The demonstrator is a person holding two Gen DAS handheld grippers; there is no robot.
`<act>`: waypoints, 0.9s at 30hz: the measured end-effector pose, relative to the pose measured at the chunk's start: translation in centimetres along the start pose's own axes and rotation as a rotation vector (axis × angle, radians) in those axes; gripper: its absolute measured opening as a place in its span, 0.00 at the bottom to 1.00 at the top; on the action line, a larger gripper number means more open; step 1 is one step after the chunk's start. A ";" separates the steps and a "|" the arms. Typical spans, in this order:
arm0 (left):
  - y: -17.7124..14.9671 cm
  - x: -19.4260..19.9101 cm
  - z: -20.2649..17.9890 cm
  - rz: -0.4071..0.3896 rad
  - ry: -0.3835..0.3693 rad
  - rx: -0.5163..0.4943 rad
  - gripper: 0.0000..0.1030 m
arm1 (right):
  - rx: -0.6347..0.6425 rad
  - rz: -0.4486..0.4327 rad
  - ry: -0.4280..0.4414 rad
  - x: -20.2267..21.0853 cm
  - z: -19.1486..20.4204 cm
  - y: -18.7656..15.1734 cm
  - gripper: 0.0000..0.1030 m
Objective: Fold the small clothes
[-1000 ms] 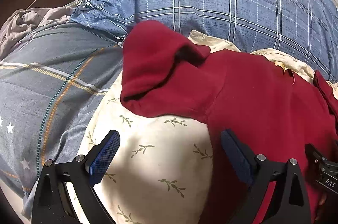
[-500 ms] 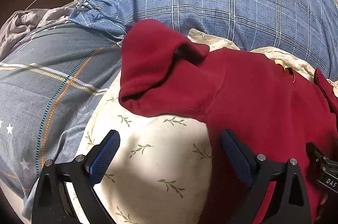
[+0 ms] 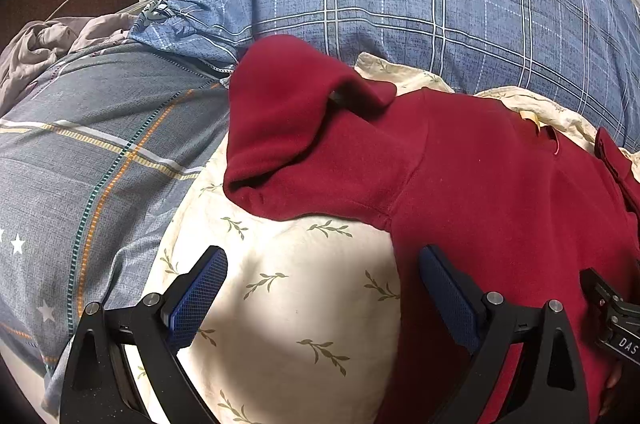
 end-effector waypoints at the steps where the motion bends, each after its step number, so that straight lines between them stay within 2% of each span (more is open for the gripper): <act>1: 0.0 0.0 0.0 -0.001 0.000 0.000 0.94 | 0.000 -0.002 0.000 0.0 0.0 0.0 1.00; 27: 0.1 -0.1 -0.1 0.001 -0.003 -0.006 0.94 | 0.003 -0.021 0.001 0.0 0.0 0.0 1.00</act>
Point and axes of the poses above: each gripper's, at about its wrist camera, not at the fingertips, and x roughly against the way its jaws point, z to its left, y to its top, the point moved 2 cm from there along -x, roughly the way its jaws point, and after that the axes turned 14 degrees about -x, right-handed, at the moved point
